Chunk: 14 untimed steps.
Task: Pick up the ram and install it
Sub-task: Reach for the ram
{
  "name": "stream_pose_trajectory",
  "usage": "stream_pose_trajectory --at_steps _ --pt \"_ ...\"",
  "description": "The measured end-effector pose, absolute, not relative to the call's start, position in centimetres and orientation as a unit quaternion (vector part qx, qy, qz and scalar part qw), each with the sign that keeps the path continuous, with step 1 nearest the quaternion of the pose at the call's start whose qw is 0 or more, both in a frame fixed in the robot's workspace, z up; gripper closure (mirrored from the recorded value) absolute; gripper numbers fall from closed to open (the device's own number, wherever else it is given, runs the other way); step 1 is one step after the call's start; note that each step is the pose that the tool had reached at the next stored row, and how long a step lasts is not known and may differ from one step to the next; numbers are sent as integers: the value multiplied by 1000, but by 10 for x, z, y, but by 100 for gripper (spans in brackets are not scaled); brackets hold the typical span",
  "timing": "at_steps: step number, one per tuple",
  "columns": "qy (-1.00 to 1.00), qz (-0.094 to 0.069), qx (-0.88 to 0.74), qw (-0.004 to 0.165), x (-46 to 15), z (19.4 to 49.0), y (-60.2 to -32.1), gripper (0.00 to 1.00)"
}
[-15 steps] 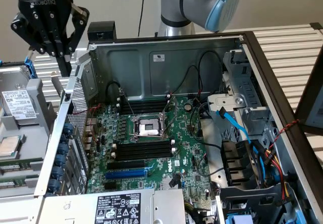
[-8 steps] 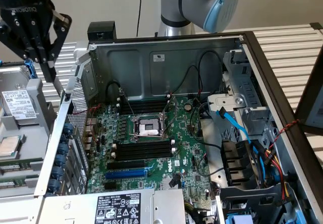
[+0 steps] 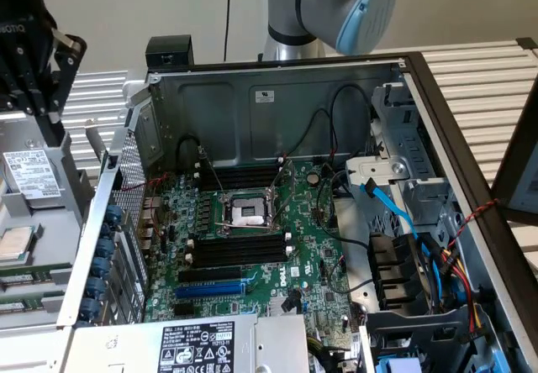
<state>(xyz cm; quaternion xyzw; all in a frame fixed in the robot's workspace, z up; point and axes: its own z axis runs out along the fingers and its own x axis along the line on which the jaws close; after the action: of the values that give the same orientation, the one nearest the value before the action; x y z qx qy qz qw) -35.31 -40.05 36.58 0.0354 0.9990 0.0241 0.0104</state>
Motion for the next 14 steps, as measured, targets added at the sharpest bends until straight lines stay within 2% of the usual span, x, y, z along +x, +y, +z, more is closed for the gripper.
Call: stream_pose_trajectory --at_steps 14 --pt "999 24 36 10 -411 358 -400 89"
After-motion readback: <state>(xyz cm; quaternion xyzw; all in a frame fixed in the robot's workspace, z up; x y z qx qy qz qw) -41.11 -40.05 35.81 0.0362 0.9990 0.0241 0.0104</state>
